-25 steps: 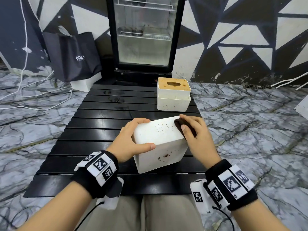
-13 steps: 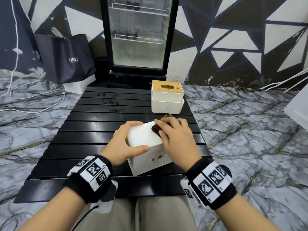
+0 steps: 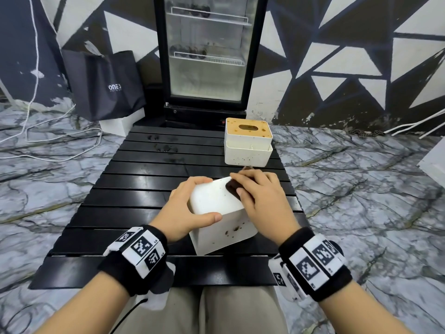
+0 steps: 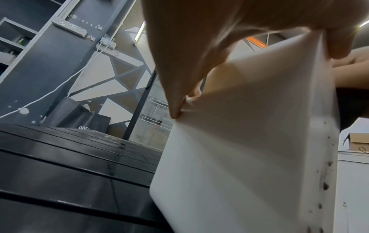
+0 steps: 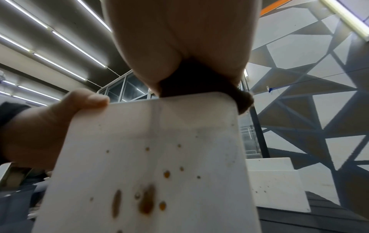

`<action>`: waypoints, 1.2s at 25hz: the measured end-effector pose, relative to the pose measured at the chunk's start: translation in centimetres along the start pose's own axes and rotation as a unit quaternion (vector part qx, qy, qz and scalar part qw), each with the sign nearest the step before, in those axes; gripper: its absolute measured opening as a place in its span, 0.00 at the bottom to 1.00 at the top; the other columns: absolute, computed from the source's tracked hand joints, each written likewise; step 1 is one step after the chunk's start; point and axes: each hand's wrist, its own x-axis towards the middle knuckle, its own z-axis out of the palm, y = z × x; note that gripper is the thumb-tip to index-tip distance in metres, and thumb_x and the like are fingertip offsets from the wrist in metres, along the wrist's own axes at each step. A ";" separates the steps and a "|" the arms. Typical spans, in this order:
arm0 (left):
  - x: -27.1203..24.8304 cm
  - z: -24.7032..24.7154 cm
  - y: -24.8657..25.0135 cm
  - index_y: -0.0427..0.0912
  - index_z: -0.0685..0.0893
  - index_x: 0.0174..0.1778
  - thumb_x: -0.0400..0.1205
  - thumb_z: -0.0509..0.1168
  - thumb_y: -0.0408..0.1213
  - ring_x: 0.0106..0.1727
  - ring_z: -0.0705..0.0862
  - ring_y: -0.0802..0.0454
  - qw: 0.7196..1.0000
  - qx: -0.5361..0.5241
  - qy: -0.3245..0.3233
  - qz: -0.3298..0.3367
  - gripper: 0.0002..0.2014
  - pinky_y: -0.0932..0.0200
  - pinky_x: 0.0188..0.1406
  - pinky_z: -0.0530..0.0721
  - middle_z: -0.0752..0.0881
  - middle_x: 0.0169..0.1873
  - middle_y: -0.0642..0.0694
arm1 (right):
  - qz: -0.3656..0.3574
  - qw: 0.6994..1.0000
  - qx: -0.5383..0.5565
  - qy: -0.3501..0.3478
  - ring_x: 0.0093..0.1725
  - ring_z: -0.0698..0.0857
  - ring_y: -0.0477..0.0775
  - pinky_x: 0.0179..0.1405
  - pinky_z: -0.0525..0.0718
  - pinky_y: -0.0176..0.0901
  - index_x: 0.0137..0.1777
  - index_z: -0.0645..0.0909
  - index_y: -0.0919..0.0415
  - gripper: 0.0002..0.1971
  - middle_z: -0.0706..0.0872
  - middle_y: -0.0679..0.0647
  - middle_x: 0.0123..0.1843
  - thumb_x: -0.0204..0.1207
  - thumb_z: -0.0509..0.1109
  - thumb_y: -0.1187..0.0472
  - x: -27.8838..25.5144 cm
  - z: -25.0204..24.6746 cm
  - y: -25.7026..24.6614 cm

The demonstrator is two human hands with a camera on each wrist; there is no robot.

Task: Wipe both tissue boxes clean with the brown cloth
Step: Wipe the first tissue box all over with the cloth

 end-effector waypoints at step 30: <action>-0.6 1.6 0.1 0.76 0.67 0.56 0.53 0.69 0.69 0.70 0.64 0.57 0.998 0.026 0.049 0.016 0.34 0.56 0.69 0.68 0.71 0.62 0.65 | 0.037 0.996 0.066 -0.043 0.65 0.68 0.53 0.66 0.70 0.52 0.68 0.75 0.45 0.17 0.76 0.45 0.67 0.79 0.60 0.53 0.5 0.3 -0.8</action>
